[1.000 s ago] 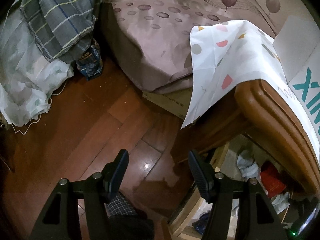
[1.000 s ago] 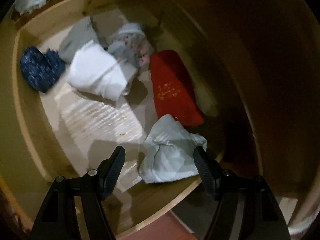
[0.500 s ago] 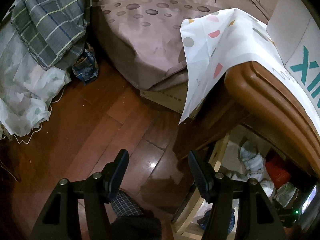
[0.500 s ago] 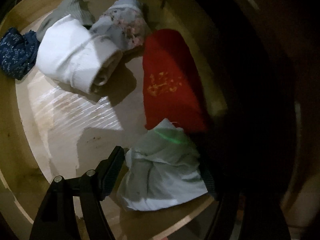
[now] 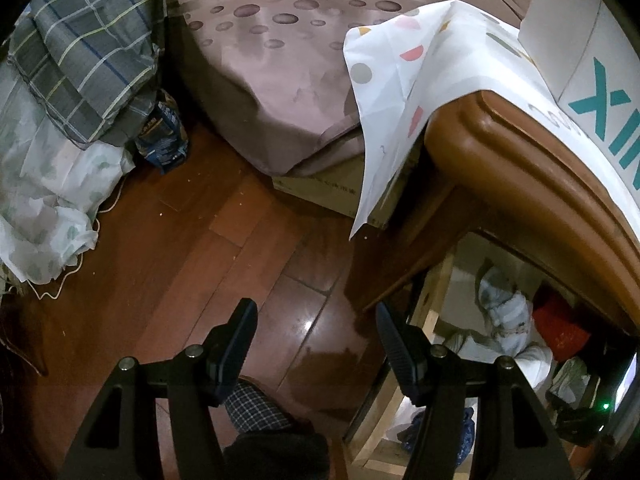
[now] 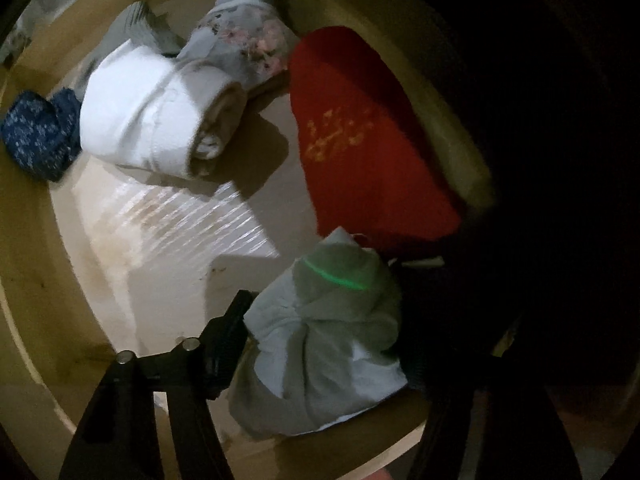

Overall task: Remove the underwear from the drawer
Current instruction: 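Grasp the pale blue-grey garment in the drawer with the right tool, then grasp the dark blue sparkly garment with the left tool while the right tool holds the pale garment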

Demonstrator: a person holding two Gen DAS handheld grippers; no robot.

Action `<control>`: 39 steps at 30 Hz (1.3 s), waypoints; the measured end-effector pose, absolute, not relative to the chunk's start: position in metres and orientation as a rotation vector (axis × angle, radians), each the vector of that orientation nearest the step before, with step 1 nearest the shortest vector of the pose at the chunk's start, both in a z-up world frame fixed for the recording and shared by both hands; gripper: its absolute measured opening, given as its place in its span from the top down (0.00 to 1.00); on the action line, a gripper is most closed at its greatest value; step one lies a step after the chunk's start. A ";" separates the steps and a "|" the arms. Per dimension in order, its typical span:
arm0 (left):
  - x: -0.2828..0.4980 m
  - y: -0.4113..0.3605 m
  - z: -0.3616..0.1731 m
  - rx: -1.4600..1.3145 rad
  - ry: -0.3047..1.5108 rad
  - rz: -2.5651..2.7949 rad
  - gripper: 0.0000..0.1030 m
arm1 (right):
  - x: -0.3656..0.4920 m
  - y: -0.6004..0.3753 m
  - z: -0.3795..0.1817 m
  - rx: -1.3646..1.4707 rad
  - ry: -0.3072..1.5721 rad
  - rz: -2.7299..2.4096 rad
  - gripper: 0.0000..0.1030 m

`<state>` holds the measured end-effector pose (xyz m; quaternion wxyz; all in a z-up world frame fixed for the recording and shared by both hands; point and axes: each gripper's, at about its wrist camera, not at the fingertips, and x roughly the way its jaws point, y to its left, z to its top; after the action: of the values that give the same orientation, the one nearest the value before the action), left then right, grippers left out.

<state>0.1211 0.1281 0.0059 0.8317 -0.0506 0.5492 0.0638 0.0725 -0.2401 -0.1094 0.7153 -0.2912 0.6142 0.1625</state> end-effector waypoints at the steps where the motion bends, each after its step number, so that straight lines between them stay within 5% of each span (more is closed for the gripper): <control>1: 0.121 0.128 0.005 -0.110 1.168 0.134 0.38 | 0.070 -0.239 -0.110 -0.648 1.361 0.358 0.42; 11: 0.122 0.125 0.003 -0.105 1.179 0.117 0.38 | 0.053 -0.229 -0.107 -0.621 1.425 0.331 0.61; 23: 0.121 0.123 0.000 -0.099 1.199 0.093 0.38 | 0.038 -0.194 -0.058 -0.608 1.394 0.241 0.62; 39: 0.119 0.101 -0.009 -0.046 1.229 0.007 0.38 | 0.014 -0.226 -0.017 -0.028 1.250 -0.122 0.62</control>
<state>0.1189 0.1010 -0.0092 0.8169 -0.0215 0.5764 0.0032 0.0136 -0.2258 -0.0170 0.8091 -0.0131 0.5848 -0.0569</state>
